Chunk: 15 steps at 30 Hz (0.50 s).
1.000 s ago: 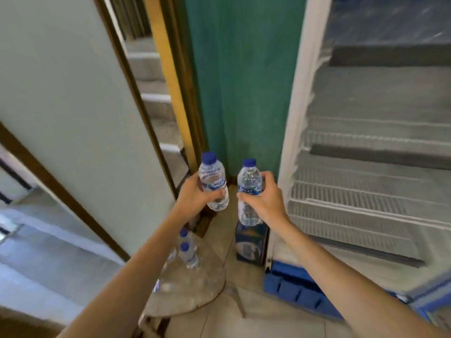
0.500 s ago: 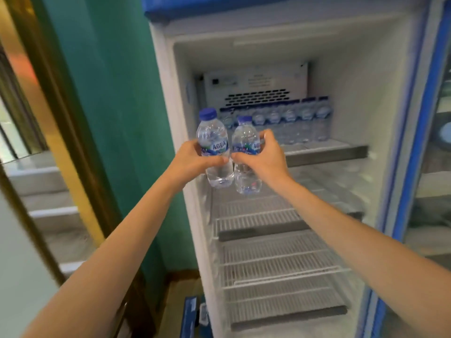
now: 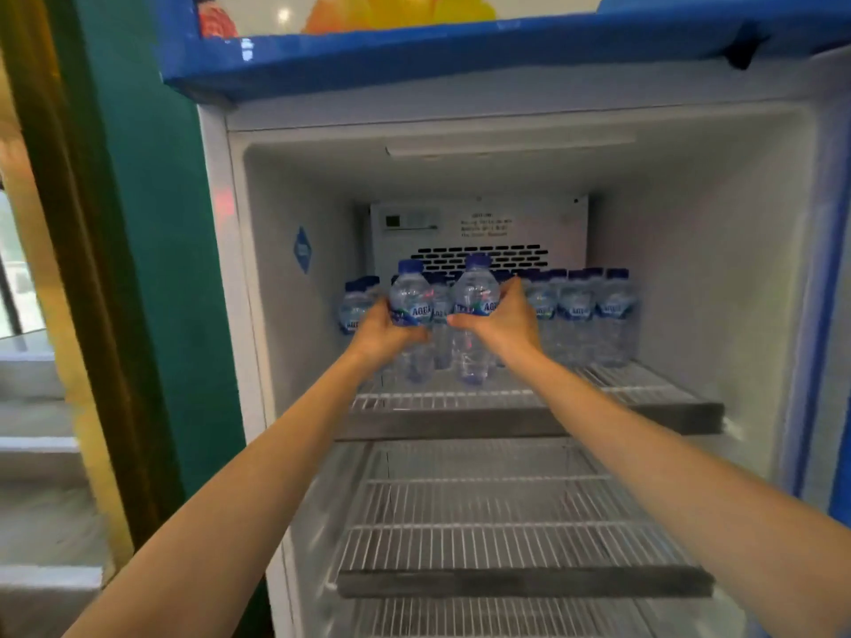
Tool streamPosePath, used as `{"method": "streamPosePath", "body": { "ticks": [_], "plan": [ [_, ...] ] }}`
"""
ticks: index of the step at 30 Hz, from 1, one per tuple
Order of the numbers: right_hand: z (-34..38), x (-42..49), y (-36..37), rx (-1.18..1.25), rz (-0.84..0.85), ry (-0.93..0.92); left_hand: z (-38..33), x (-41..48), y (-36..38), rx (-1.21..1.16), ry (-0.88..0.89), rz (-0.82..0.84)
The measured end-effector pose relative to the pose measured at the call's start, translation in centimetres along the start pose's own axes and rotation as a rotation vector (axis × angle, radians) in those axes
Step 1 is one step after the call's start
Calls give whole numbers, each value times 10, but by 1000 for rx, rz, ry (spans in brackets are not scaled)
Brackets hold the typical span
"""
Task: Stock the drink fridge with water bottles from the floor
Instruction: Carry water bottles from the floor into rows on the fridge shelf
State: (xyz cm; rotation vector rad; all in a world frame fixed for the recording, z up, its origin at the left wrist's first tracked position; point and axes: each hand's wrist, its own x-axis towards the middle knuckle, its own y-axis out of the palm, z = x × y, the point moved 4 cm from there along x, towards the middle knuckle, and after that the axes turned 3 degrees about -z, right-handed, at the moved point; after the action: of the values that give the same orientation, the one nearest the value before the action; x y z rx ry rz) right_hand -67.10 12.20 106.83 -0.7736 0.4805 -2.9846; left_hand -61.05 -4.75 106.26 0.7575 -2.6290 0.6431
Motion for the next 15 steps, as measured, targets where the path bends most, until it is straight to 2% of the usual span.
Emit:
{"method": "streamPosePath", "body": {
  "ticks": [6,15],
  "plan": [
    [-17,25,43,-10,60,53,19,14,16,-13,-27,-89],
    [-36,32,65,-67,101,41,51,23,15,-31,-63,-15]
  ]
}}
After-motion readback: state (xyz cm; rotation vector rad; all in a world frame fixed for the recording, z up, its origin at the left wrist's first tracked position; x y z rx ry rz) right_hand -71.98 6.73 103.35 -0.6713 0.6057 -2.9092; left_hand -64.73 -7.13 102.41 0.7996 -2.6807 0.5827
